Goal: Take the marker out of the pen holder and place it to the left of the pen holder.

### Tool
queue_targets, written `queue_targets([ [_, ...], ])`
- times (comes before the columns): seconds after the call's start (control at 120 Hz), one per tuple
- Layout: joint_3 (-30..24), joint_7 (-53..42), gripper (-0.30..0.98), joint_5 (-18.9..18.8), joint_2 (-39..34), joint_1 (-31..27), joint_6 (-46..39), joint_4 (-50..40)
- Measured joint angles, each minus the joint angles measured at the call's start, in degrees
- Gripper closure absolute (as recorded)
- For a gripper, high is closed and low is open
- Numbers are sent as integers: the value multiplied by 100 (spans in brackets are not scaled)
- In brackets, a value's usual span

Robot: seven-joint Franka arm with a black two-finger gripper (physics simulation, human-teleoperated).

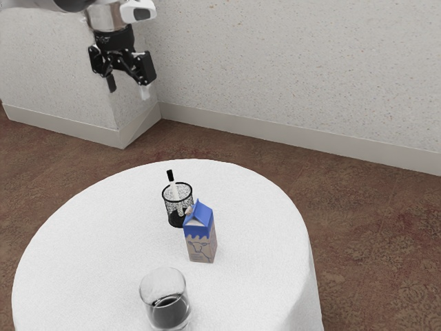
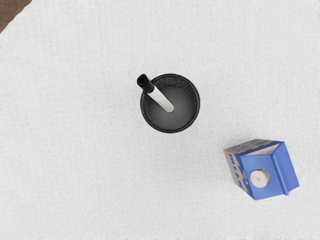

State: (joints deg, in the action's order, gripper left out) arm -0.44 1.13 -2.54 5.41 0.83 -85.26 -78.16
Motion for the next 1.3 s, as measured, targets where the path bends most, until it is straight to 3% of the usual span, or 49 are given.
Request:
queue_targets([
  [0.133, -1, 14, 0, 5, 174, 17, 9, 50],
  [0.317, 67, 32, 0, 14, 1056, 4, -349, 55],
  [0.6, 382, 50, 0, 371, 2150, -33, -757, 54],
  [0.9, 828, 62, 0, 1520, 2633, -92, -486, 150],
  [1.3, 875, 8, 0, 1849, 2860, -91, -1742, 56],
])
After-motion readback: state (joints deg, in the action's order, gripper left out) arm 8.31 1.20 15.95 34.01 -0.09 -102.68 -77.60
